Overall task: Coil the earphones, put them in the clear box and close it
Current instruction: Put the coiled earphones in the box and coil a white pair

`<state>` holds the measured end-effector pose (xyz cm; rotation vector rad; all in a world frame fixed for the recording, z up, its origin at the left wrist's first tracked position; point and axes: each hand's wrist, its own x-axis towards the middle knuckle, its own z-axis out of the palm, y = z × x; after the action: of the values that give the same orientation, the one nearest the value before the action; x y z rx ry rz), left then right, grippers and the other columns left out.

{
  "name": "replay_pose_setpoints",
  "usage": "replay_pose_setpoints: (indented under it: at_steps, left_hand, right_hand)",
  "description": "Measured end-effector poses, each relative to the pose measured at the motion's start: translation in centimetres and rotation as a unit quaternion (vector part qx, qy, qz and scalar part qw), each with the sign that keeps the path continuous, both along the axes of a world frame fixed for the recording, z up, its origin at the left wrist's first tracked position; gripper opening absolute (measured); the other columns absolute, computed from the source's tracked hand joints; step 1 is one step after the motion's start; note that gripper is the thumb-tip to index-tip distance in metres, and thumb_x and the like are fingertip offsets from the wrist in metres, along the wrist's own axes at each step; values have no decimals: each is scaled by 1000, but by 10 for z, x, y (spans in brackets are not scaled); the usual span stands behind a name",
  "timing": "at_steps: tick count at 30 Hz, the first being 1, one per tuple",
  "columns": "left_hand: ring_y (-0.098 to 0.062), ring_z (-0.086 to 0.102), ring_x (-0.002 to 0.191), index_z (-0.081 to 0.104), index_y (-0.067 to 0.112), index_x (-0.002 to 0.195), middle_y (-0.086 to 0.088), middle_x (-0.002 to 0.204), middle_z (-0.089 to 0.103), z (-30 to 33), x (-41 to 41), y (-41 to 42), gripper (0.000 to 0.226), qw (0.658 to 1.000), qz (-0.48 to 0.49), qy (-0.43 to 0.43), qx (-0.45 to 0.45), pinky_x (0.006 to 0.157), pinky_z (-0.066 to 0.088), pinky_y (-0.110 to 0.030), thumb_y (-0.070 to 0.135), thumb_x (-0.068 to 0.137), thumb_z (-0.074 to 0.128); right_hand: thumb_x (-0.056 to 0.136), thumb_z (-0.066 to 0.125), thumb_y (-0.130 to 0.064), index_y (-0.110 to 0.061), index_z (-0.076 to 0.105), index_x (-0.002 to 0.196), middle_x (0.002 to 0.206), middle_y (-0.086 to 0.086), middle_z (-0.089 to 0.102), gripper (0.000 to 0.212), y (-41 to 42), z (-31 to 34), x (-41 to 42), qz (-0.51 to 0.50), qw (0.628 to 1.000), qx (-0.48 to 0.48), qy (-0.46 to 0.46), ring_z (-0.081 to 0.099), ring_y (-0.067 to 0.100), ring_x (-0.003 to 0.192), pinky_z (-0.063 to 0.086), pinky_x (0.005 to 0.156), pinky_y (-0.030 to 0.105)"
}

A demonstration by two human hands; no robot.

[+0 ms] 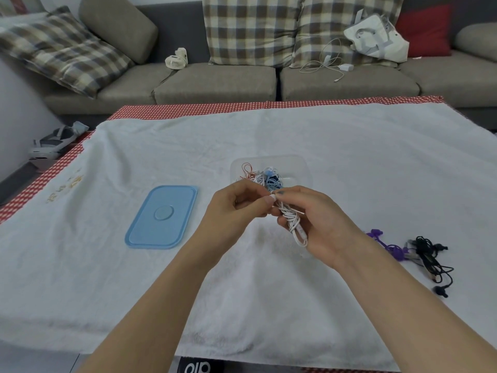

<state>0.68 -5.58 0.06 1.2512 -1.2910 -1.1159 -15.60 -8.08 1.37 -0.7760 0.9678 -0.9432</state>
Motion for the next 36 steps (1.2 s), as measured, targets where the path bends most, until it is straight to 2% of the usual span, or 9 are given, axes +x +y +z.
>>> replay_pose_setpoints:
  at_steps: [7,11,15,20,24,27,30,33,36]
  left_hand:
    - [-23,74,86,72,10,98,-7,92,77,-2,4,-22,5,994,97,-38,-18,86,62,-37,12,93,71]
    - [-11,74,83,73,18,95,6,88,76,-2,5,-42,8,985,134,-97,-49,76,56,-22,12,92,70]
    - [-3,68,82,72,18,96,10,89,74,-2,4,-59,10,963,187,-173,-90,69,47,-8,10,93,67]
    - [-11,63,87,65,25,95,12,92,70,-15,9,-70,5,917,203,-332,-86,70,49,-26,20,95,63]
    - [-21,59,97,69,19,104,4,102,71,-24,13,-68,14,877,186,-436,-85,76,43,-32,17,92,62]
    - [-26,57,100,71,17,106,-1,106,69,-21,9,-62,16,868,177,-444,-132,84,47,-40,16,93,63]
    - [-22,55,99,69,18,102,2,106,66,-16,4,-50,11,871,189,-419,-172,81,46,-34,16,93,63]
    - [-14,52,85,63,19,93,8,93,59,-14,-2,-32,2,878,163,-402,-201,71,45,-30,18,93,62]
    - [-6,48,76,60,26,98,14,89,53,-20,-8,-13,5,892,56,-420,-158,69,46,-30,26,93,61]
  right_hand:
    - [91,53,4,9,68,114,110,22,71,28,-20,4,1,51,996,4,-73,67,24,98,58,89,29]
    - [83,55,15,-5,69,115,107,17,72,40,-37,-1,12,-17,989,-116,86,72,25,94,59,87,31]
    - [80,64,3,-21,69,100,99,-5,73,32,-63,-8,21,-74,929,-242,269,69,10,96,57,85,32]
    - [85,54,-2,-21,74,89,98,-5,71,28,-83,-18,34,1,840,-339,423,64,13,93,49,79,23]
    - [87,49,-1,-21,76,97,103,-4,74,35,-82,-17,28,37,805,-347,480,65,17,93,51,82,29]
    - [84,45,3,-19,71,93,96,-4,73,35,-72,-5,12,-30,804,-360,473,64,15,85,51,78,31]
    - [82,44,6,-16,69,94,93,-2,71,36,-51,-3,-13,-58,795,-348,494,64,21,88,53,79,35]
    - [79,42,9,-15,68,103,102,-1,68,43,-25,-7,-41,16,764,-283,580,60,23,92,52,79,35]
    - [77,47,7,-22,65,109,108,-5,64,47,-7,-11,-60,122,746,-229,613,58,19,98,52,82,33]
